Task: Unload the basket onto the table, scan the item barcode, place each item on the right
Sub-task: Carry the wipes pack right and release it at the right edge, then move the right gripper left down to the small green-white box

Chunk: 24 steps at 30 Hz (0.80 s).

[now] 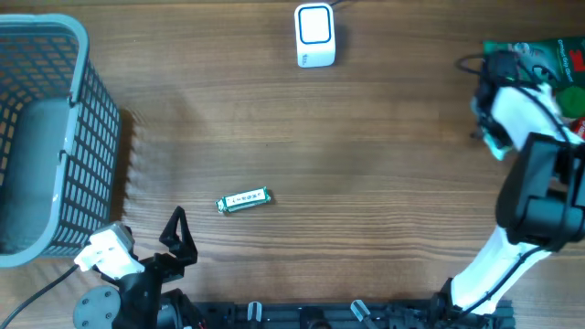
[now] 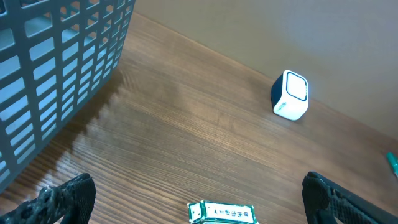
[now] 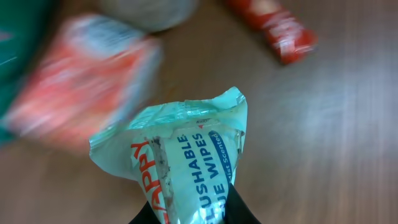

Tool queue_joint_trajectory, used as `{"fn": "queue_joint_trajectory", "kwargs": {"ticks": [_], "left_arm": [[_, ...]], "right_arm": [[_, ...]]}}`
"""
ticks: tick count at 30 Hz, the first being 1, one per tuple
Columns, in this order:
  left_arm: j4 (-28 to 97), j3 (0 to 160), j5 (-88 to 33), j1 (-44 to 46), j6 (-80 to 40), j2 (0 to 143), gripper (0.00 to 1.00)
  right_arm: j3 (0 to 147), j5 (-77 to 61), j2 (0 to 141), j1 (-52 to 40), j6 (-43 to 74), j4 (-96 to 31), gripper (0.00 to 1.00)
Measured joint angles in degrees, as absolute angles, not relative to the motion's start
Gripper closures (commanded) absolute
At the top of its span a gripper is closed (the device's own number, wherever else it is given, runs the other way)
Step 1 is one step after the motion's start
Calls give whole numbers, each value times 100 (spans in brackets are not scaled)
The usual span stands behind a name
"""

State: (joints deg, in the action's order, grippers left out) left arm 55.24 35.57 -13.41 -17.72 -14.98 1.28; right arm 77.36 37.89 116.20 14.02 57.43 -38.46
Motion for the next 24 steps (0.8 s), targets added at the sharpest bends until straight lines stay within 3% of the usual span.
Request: {"fn": "queue_joint_trajectory", "kwargs": {"ticks": [1, 2, 3, 8, 13, 18, 24], "left_arm": [[5524, 3557, -1341, -1772, -1500, 128, 0], [5524, 3557, -1341, -1772, -1500, 128, 0], [5527, 3557, -1341, -1772, -1500, 128, 0], [5524, 3557, -1341, -1772, -1500, 128, 0], [5524, 3557, -1341, -1772, -1498, 128, 0], [5524, 3557, -1341, -1772, -1498, 128, 0], [5522, 3557, -1341, -1772, -1498, 128, 0]], "right_arm": [[7730, 3813, 11620, 1610, 5741, -3822, 57], [7734, 3839, 11620, 1787, 5725, -3763, 25], [7743, 3850, 11620, 1966, 5666, -3717, 1], [8147, 2941, 11579, 1986, 4687, -3726, 0], [8543, -620, 11115, 1448, 3815, -3723, 0], [8527, -3802, 11056, 158, 2991, -3859, 0], [8521, -4123, 11056, -1894, -99, -4543, 0]]}}
